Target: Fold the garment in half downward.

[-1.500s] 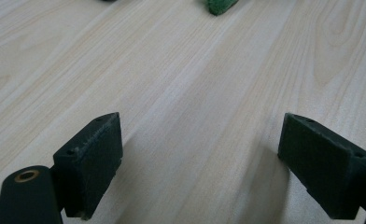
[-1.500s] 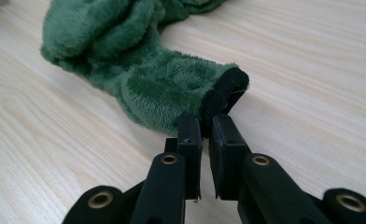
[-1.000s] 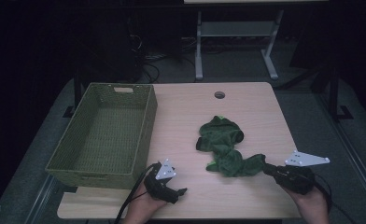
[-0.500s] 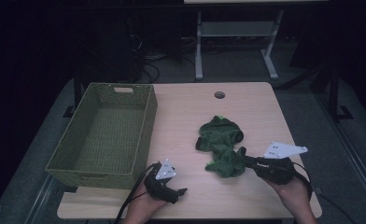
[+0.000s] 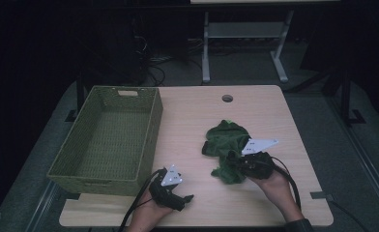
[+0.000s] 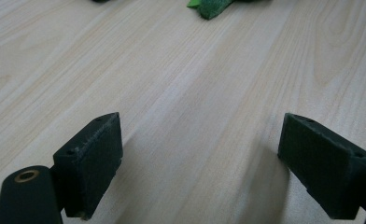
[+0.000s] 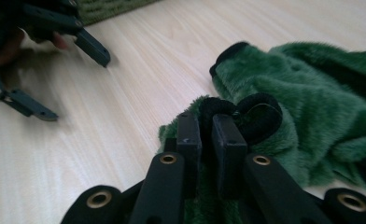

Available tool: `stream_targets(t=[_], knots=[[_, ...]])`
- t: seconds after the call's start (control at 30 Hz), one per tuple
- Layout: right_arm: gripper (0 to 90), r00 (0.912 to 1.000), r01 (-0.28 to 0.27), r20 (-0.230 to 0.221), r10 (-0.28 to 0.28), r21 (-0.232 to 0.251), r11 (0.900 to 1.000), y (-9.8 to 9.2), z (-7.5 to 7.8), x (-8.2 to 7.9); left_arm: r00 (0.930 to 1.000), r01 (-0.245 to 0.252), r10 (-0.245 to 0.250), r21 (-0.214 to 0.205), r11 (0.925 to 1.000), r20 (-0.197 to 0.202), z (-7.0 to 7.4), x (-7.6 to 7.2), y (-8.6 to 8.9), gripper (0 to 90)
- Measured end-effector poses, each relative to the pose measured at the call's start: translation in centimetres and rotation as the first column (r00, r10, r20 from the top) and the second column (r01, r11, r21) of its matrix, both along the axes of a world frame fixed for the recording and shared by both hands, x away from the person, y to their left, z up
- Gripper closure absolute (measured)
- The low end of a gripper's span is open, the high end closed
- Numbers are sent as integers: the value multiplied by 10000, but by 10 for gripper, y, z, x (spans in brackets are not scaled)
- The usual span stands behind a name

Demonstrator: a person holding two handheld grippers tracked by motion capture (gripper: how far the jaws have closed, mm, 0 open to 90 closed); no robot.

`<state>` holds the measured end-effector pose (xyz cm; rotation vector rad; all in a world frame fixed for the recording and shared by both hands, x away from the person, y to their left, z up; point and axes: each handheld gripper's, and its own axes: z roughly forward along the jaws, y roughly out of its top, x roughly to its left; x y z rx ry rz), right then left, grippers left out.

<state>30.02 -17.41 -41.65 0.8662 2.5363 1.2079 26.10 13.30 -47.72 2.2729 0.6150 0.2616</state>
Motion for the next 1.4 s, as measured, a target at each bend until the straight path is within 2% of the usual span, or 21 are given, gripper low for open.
stream_targets(t=[0.1, 0.2, 0.27, 0.33, 0.43, 0.57, 0.73, 0.87, 0.93, 1.0, 1.2, 1.3, 1.4], knots=[[811, 9998, -26, -208, 24, -131, 9999, 6, -8, 6, 10000, 3, -3, -4, 10000, -4, 0, 0, 0, 131], [729, 9999, 52, -92, -52, 43, 10000, 7, -7, 7, 10000, -4, 4, -2, 10000, -2, 0, 0, 0, 131], [694, 9997, 160, 159, -163, 194, 9997, 5, -2, 7, 10000, 30, -30, 58, 10000, 11, 0, 0, 0, 131], [702, 9992, 323, 217, -334, 473, 9984, 1, 4, 7, 10000, 29, -29, 51, 10000, 10, 0, 0, 0, 131], [778, 9975, 606, 337, -625, 538, 9967, -6, 7, 12, 10000, -3, 3, 0, 10000, 2, 0, 0, 0, 131], [854, 9956, 938, -47, -937, 394, 9948, -13, -1, 20, 10000, 5, -5, 16, 10000, -39, 0, 0, 0, 131], [884, 9946, 821, -641, -815, 64, 9966, -12, -20, 20, 10000, 9, -9, -3, 10000, -56, 0, 0, 0, 130], [896, 9924, 748, -975, -758, -131, 9971, -11, -29, 19, 10000, 9, -9, -11, 10000, -54, 0, 0, 0, 131], [898, 9901, 641, -1217, -704, -547, 9964, -9, -35, 19, 10000, 8, -8, -25, 10000, -49, 0, 0, 0, 131], [899, 9867, 629, -1474, -691, -461, 9970, -10, -38, 18, 10000, -2, 1, -28, 10000, -37, 0, 0, 0, 130], [900, 9831, 662, -1674, -736, -498, 9966, -11, -42, 15, 10000, 15, -15, -21, 10000, -33, 0, 0, 0, 130], [894, 9857, 701, -1499, -768, -494, 9963, -10, -41, 14, 10000, 17, -17, -21, 10000, -35, 0, 0, 0, 130], [795, 9890, 872, -1172, -905, -334, 9956, -12, -35, 12, 10000, 12, -12, -31, 10000, -36, 0, 0, 0, 129]])
